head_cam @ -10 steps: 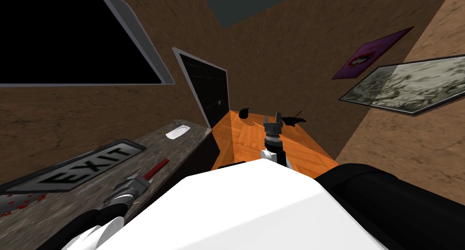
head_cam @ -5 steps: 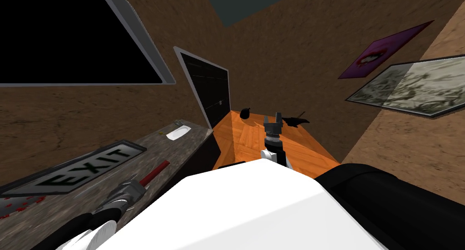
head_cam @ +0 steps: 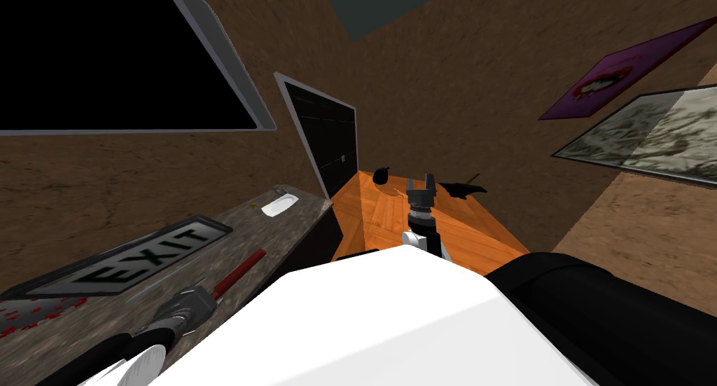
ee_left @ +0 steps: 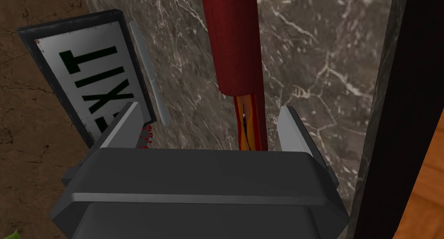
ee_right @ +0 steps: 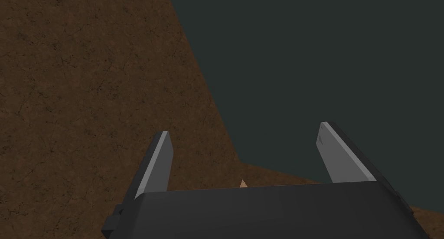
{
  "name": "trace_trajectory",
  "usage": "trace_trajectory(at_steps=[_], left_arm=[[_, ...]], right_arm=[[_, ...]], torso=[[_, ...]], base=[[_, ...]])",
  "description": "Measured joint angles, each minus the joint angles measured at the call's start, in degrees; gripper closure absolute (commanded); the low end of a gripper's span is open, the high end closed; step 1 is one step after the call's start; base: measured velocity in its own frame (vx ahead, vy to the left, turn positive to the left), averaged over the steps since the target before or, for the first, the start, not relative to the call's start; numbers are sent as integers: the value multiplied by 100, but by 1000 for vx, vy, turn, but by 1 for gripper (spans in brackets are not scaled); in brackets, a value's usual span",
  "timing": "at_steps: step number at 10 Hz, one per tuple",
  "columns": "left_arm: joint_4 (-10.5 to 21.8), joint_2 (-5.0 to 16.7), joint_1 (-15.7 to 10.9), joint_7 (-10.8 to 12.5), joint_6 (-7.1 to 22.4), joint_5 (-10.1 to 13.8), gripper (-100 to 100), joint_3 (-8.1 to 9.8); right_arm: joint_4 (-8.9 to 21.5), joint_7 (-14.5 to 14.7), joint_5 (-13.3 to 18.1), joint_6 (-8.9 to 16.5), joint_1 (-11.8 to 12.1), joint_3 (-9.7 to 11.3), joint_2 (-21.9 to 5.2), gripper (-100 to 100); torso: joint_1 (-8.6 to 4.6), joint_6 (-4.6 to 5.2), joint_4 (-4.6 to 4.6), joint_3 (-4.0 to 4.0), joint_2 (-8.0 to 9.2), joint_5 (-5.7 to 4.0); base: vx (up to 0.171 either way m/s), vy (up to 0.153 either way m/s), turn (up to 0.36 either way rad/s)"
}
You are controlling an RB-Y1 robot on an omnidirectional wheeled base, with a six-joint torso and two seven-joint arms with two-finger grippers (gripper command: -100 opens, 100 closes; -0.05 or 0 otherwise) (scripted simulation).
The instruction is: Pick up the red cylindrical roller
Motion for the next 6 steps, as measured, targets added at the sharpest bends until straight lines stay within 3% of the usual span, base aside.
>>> trace_trajectory(at_steps=[6], left_arm=[[180, 153, -81, 41, 755, 69, -100, 103]], right_arm=[[0, 0, 0, 0, 0, 0, 0, 0]], torso=[[5, 1, 2, 5, 9, 2]], base=[[38, 70, 63]])
